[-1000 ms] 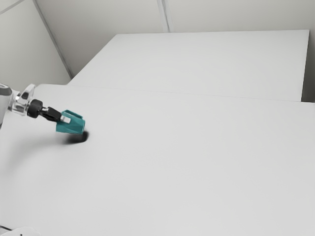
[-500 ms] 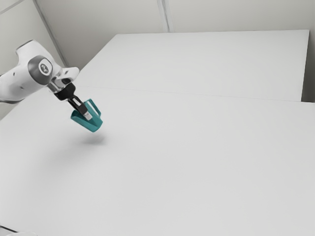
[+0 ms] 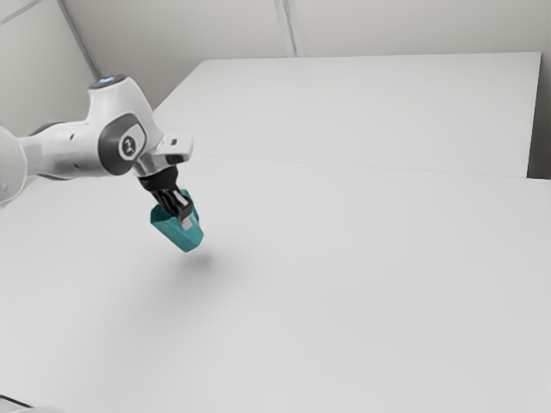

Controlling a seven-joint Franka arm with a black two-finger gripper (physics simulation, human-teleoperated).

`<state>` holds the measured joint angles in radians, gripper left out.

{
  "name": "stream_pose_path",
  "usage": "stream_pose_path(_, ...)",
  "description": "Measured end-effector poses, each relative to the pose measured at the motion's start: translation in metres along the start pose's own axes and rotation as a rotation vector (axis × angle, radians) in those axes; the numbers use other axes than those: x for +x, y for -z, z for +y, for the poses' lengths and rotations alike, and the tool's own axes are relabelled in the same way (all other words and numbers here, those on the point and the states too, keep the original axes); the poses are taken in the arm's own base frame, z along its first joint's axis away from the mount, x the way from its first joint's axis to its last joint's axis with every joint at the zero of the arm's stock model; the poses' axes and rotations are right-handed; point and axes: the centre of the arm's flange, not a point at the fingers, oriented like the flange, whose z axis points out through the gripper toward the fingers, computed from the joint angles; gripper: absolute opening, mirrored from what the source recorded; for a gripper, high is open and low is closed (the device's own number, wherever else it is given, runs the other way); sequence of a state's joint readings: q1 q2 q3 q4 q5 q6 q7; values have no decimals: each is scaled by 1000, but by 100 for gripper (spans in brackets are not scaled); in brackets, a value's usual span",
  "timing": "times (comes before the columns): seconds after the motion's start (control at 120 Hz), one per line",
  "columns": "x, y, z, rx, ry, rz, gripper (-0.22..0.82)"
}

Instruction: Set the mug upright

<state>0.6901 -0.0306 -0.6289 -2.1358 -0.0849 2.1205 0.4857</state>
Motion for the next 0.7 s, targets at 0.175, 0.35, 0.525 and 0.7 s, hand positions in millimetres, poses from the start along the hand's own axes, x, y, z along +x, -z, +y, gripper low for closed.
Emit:
stream_pose_path(0.175,-1,-15,18,4,62,-16,-18)
stream_pose_path(0.35,1,-28,20,-9,127,-27,-18)
stream_pose_path(0.525,3,-40,19,-6,169,-45,-18)
stream_pose_path(0.7,13,-52,15,13,172,-67,-18)
